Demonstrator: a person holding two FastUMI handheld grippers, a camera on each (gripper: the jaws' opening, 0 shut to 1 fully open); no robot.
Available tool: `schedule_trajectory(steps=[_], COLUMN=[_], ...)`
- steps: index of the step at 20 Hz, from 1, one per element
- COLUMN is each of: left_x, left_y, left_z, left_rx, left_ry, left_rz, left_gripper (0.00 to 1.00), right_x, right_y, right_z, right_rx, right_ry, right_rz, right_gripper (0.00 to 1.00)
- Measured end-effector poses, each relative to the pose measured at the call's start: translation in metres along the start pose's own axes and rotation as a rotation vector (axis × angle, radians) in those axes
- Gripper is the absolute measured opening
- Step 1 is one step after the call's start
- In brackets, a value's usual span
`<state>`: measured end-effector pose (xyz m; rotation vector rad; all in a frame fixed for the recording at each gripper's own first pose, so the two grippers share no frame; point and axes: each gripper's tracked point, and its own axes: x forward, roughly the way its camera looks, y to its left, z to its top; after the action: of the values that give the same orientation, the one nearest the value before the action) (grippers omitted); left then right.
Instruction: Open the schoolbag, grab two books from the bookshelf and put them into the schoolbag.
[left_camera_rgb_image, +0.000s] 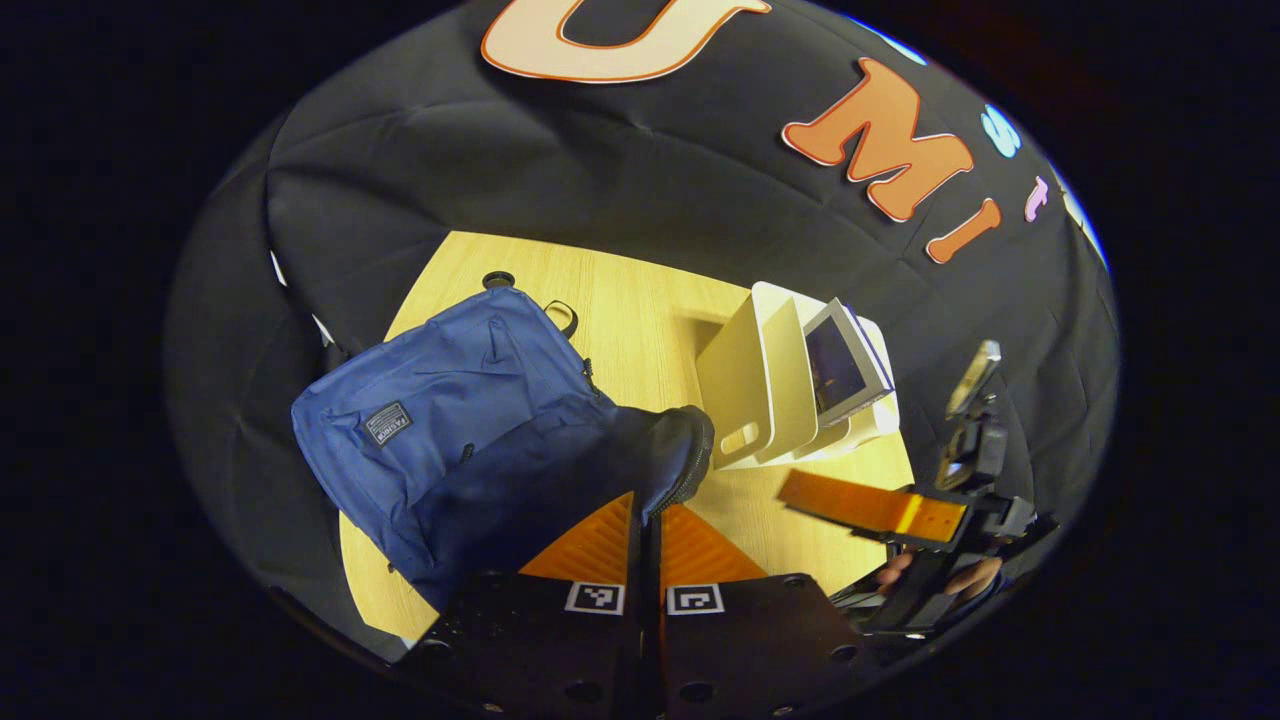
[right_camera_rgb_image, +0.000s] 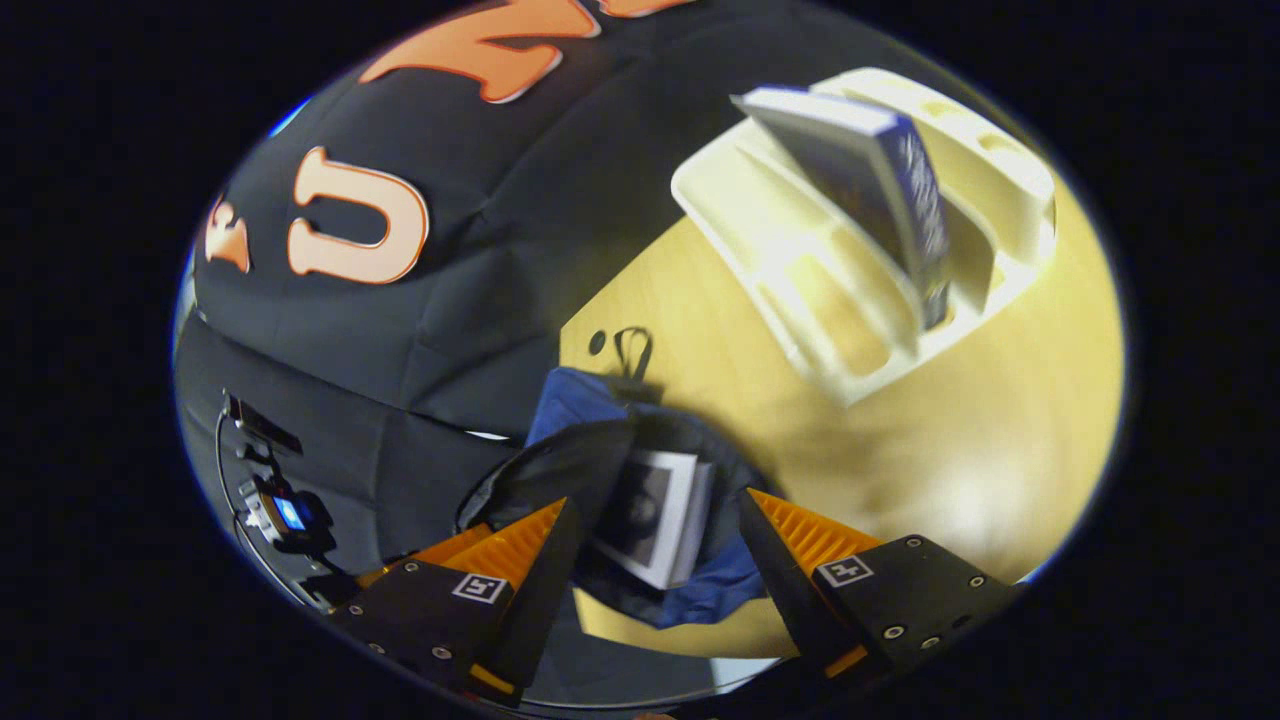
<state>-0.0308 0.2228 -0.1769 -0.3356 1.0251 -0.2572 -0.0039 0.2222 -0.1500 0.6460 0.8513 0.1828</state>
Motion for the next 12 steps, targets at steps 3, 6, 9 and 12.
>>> schedule_trajectory(steps=[3, 6, 9, 12], left_x=[0.001, 0.002, 0.003, 0.004], left_y=[0.001, 0.001, 0.000, -0.001], left_z=[0.000, 0.001, 0.003, 0.002], left_rx=[0.010, 0.029, 0.055, 0.066], left_ry=[0.002, 0.004, 0.011, 0.016], left_rz=[0.014, 0.026, 0.038, 0.040], left_gripper=[0.02, 0.02, 0.01, 0.02], right_x=[-0.041, -0.071, -0.066, -0.047], right_y=[-0.038, -0.085, -0.114, -0.115], right_z=[0.046, 0.096, 0.140, 0.148], right_rx=[-0.130, -0.235, -0.330, -0.412], right_ry=[-0.073, -0.115, -0.083, 0.025], right_rz=[-0.120, -0.269, -0.359, -0.372], right_gripper=[0.96, 0.96, 0.95, 0.96])
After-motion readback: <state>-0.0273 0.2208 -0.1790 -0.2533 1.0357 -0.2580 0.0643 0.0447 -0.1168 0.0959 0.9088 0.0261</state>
